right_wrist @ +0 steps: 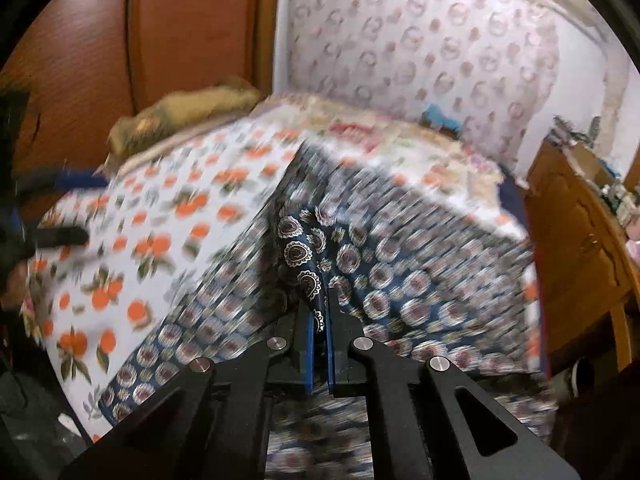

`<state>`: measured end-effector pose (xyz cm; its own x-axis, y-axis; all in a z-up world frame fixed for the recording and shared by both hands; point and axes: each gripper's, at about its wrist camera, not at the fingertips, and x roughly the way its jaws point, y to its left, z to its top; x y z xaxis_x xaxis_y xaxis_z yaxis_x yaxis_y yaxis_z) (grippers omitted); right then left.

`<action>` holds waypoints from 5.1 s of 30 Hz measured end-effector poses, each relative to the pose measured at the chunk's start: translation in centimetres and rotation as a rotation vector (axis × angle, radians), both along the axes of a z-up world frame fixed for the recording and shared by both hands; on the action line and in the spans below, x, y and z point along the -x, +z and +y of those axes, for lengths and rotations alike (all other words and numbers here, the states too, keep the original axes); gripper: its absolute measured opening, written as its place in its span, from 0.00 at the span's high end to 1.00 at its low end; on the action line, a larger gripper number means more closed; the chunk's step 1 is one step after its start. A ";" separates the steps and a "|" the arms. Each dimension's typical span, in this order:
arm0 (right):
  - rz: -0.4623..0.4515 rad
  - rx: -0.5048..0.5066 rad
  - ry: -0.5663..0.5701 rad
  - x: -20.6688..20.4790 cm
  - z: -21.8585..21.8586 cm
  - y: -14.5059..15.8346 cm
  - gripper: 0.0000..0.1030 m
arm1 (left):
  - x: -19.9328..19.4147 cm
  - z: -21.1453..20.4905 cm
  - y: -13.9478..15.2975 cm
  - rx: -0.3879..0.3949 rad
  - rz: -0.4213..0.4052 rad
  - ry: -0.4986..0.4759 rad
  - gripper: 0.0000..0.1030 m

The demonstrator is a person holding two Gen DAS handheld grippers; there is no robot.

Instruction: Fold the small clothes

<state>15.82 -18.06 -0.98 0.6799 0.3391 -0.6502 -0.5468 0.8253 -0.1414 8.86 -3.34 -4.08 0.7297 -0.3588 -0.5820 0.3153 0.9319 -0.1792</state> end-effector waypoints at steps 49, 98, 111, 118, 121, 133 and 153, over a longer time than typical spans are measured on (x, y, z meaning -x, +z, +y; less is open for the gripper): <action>-0.012 -0.053 -0.355 -4.4 -11.4 -1.0 1.00 | -0.7 -4.3 -2.1 -0.028 0.067 -0.090 0.17; 0.117 -0.137 -0.397 9.0 -14.4 -5.3 0.41 | 1.6 -7.9 -5.3 -0.035 0.191 -0.224 0.52; 0.008 -0.161 -0.384 11.2 -13.5 -2.3 0.41 | 2.1 -8.3 -1.7 0.053 0.069 -0.284 0.97; -0.026 -0.150 -0.321 12.8 -11.4 -0.8 0.41 | 0.6 -8.3 3.0 0.108 -0.037 -0.270 0.97; -0.012 -0.129 -0.370 12.1 -11.9 -1.9 0.41 | 0.5 -8.2 4.0 0.111 -0.063 -0.268 0.97; 0.113 -0.173 -0.434 9.6 -13.3 -6.2 0.43 | 0.0 -8.2 3.8 0.106 -0.061 -0.257 0.97; -0.120 -0.317 -0.280 6.7 -14.0 4.2 0.96 | -7.9 -5.1 5.9 0.131 -0.081 -0.135 0.98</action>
